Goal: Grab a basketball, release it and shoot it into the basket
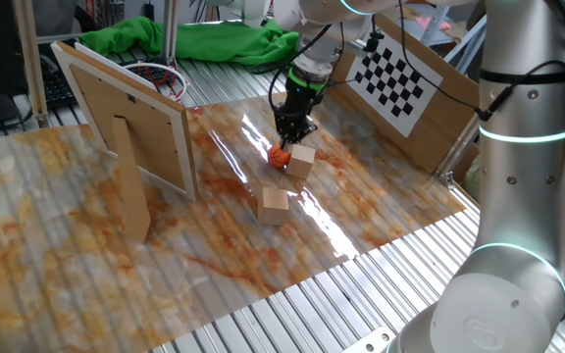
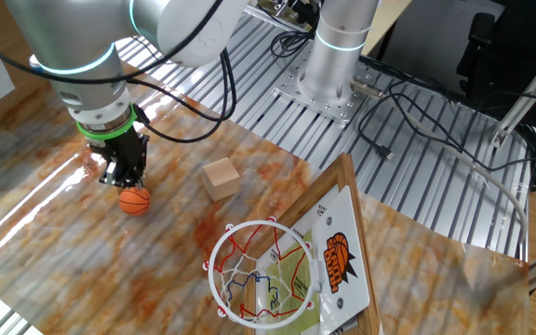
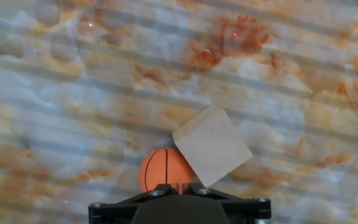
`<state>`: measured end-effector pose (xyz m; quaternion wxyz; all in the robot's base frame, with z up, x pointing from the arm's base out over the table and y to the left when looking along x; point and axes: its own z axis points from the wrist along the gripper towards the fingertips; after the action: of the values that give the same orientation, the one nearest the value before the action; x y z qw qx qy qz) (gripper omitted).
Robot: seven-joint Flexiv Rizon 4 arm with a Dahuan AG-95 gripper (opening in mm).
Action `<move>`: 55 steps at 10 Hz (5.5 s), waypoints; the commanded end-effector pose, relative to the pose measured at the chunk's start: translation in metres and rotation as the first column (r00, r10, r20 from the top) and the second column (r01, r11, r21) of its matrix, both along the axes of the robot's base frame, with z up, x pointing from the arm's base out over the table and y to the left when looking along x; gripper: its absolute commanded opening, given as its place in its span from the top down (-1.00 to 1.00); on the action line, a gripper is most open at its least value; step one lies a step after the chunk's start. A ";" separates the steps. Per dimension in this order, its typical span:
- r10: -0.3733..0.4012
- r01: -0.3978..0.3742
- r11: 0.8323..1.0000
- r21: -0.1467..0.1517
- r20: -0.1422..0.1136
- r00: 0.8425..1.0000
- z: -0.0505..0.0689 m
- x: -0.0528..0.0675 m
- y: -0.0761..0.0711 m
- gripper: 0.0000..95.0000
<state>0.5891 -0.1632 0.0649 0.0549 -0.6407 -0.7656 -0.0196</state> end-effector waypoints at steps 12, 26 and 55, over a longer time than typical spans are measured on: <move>-0.179 0.182 0.983 -0.028 0.074 0.981 -0.021 0.013 0.005 -0.20; -0.081 0.091 0.991 -0.096 0.104 0.991 -0.036 0.016 0.000 1.00; 0.841 -0.834 0.541 -0.107 0.061 0.538 0.121 -0.047 0.174 1.00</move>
<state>0.5457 0.0120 0.1858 0.0081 -0.2092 -0.9778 0.0062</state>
